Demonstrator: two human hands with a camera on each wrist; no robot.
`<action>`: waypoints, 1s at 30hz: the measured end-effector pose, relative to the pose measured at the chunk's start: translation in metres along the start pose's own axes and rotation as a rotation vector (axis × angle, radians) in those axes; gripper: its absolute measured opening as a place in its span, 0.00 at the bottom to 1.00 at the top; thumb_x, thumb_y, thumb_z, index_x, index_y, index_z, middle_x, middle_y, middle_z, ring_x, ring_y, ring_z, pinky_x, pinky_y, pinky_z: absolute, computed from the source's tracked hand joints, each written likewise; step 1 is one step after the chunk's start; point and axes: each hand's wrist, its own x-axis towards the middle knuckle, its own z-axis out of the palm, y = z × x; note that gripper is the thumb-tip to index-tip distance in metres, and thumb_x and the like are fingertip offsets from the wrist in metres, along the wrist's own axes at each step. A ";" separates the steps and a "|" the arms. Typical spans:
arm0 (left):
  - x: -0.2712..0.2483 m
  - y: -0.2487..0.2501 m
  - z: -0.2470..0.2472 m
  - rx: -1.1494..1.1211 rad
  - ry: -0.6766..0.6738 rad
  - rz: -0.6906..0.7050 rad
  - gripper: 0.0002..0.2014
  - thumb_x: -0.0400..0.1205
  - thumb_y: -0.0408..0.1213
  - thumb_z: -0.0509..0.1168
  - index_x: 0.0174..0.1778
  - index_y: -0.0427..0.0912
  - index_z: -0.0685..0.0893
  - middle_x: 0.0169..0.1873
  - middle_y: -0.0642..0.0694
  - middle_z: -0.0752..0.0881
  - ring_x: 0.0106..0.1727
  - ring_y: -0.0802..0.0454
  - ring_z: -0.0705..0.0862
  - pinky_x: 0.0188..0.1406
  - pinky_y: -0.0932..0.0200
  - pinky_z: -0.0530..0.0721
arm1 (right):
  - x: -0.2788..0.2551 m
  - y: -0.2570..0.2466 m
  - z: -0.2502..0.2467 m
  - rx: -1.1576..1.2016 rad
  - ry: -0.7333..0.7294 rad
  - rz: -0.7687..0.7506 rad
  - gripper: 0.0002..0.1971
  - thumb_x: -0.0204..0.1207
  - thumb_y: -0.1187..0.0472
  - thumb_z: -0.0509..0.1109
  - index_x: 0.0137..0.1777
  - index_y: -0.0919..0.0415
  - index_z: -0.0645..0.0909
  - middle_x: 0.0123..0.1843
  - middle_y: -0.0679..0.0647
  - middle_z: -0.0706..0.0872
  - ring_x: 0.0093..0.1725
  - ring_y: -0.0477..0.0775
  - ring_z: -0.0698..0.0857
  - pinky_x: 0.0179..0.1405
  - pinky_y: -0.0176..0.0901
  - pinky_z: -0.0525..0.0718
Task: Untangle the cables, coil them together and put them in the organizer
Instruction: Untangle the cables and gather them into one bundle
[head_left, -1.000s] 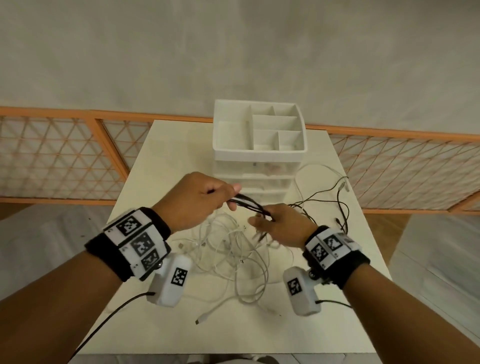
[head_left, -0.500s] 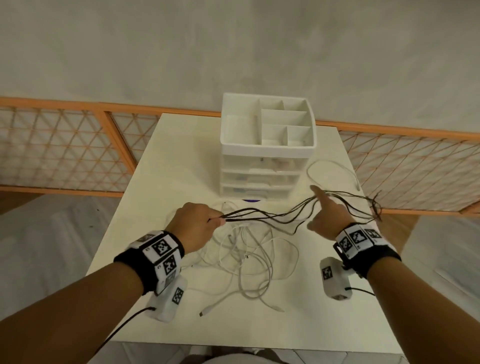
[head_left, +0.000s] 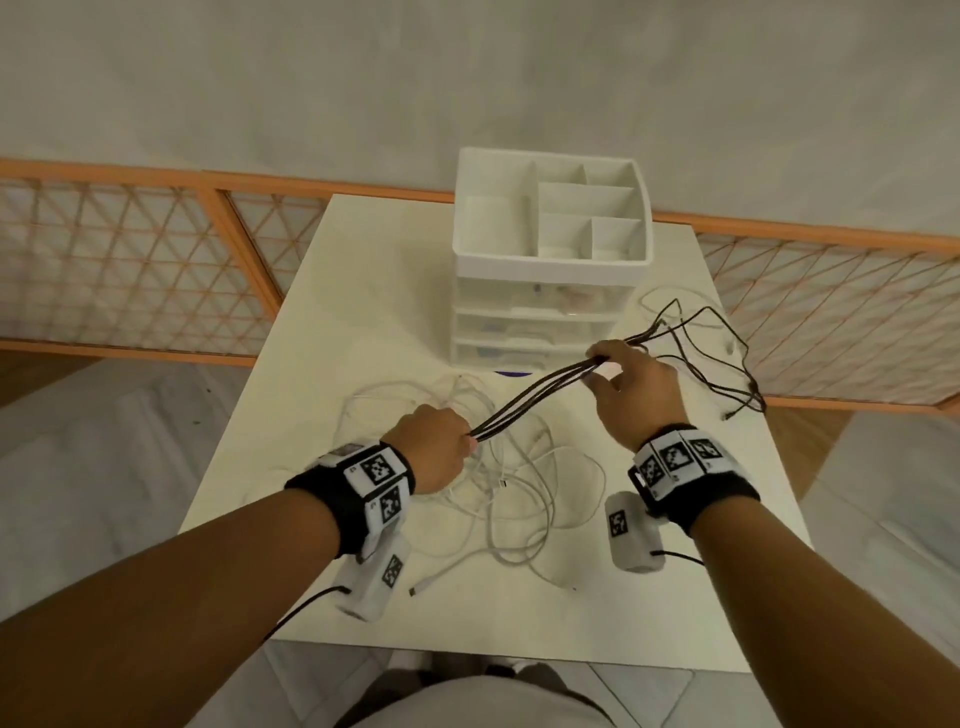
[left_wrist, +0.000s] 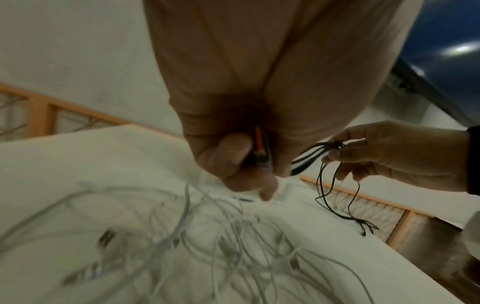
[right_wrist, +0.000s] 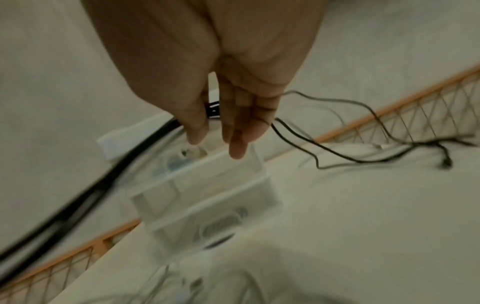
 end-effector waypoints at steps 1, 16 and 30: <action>0.002 0.001 0.006 0.015 0.005 -0.052 0.15 0.88 0.39 0.54 0.58 0.42 0.85 0.61 0.38 0.85 0.60 0.37 0.84 0.61 0.49 0.82 | -0.006 0.001 0.012 -0.011 -0.080 0.001 0.25 0.77 0.61 0.76 0.74 0.51 0.78 0.65 0.56 0.88 0.57 0.61 0.87 0.61 0.43 0.79; -0.007 -0.005 -0.025 -0.686 0.211 -0.189 0.17 0.86 0.48 0.62 0.47 0.36 0.85 0.34 0.44 0.86 0.29 0.48 0.88 0.21 0.60 0.75 | -0.046 0.022 0.078 0.042 -0.439 0.393 0.08 0.75 0.54 0.76 0.51 0.49 0.81 0.48 0.53 0.89 0.49 0.58 0.88 0.53 0.49 0.88; -0.007 -0.001 -0.047 -0.930 0.253 -0.207 0.18 0.89 0.45 0.59 0.36 0.39 0.78 0.26 0.43 0.86 0.31 0.47 0.86 0.30 0.55 0.85 | -0.027 -0.042 0.000 0.209 -0.160 0.016 0.15 0.76 0.72 0.68 0.39 0.50 0.88 0.33 0.48 0.90 0.27 0.53 0.89 0.36 0.48 0.86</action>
